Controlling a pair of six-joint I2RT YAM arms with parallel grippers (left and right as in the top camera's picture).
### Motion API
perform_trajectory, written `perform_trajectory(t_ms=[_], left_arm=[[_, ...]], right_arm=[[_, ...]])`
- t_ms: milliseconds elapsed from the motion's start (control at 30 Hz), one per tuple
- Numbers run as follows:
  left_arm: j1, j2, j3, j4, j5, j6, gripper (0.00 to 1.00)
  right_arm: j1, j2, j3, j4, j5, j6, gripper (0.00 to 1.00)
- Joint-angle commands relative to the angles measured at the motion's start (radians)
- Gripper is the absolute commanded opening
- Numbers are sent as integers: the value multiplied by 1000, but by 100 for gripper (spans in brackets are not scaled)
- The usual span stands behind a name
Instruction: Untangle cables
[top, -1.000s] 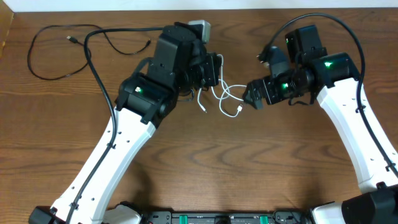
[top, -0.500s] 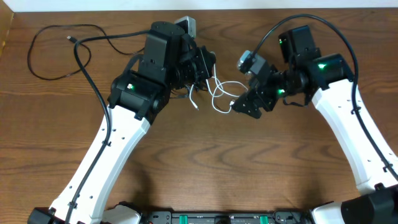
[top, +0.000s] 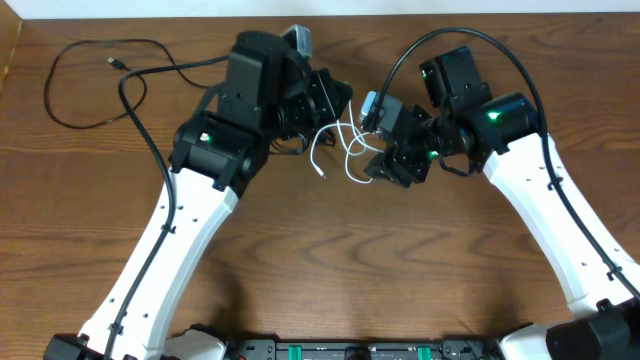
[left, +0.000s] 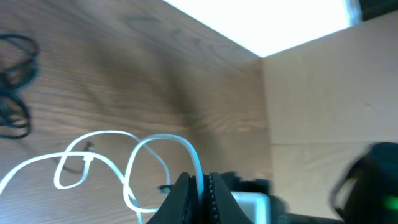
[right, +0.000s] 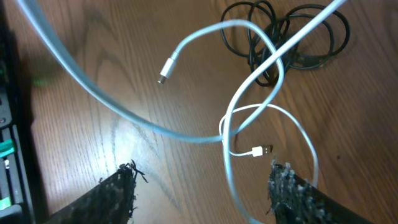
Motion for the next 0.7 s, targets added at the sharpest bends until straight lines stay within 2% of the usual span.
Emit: perform_trajectory(t_ms=[0,267,300,400,533,667], left_arm=[[21,-11,14,21,129,-44,7],[24,-11,14,21,141,-50,7],[24,-11,14,21,141,-50,8],[24,-11,14,21,137,-50,7],[31,-11,14,21,128,-45,7],[42,-11,14,-29,41,-23,8]], right_arm=[[2,3,-30,19,17,-12,62],[2,3,-41,62,41,39,51],[1,3,-41,62,44,40,47],[1,3,-41,62,51,40,21],[-2,3,-41,69,56,90,1],[-2,3,-41,73,58,154,1]])
